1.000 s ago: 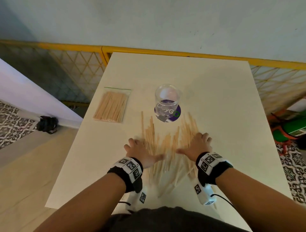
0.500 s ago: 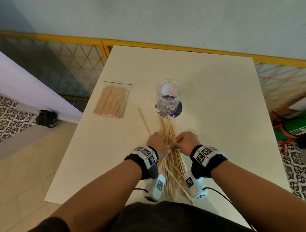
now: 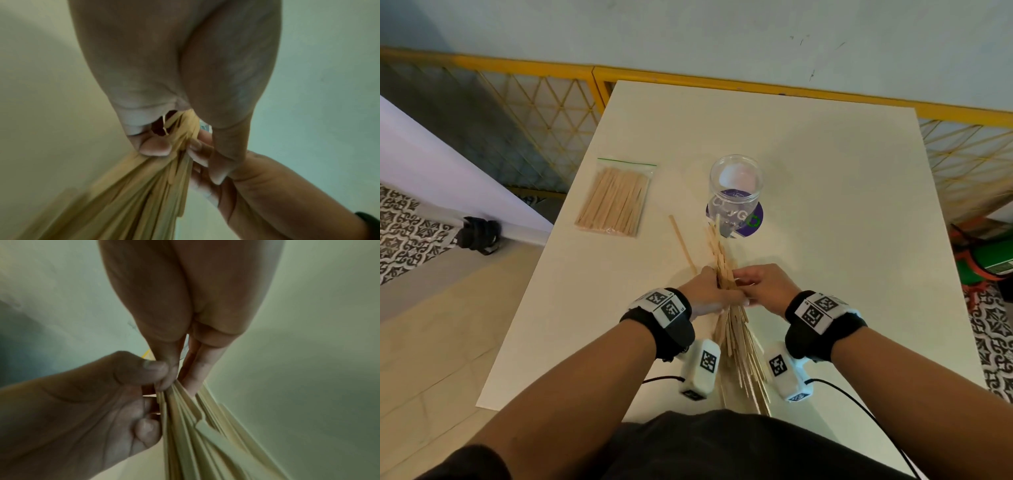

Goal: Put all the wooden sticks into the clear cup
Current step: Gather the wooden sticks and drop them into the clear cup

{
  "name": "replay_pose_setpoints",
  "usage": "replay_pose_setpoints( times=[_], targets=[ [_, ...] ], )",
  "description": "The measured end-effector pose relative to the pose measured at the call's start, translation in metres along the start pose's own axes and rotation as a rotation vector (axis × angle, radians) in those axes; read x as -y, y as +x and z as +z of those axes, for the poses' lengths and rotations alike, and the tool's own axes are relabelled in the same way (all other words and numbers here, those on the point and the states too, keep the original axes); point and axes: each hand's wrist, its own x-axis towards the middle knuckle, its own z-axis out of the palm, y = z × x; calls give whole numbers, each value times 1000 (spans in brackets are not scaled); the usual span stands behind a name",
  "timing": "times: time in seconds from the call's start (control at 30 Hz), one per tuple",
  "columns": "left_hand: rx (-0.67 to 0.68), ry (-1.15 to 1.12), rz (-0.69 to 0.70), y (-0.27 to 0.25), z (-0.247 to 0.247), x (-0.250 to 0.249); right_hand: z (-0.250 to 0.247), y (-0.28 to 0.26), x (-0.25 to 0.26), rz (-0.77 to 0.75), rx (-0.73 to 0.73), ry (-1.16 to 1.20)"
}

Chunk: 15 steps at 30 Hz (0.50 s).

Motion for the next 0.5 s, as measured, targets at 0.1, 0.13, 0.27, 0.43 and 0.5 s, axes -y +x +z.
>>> replay_pose_setpoints(
  times=[0.1, 0.13, 0.27, 0.43, 0.5],
  targets=[
    [-19, 66, 41, -3, -3, -3, 1, 0, 10, -50, -16, 33],
    [-53, 95, 62, -3, -4, -3, 1, 1, 14, -63, -24, 36],
    [-131, 85, 84, 1, -8, 1, -4, 2, 30, -123, -31, 21],
    [-150, -18, 225, 1, -14, 8, -3, -1, 44, -189, -38, 49],
    [-154, 4, 265, -3, -17, 4, -1, -1, 42, -230, -158, 64]
  ],
)
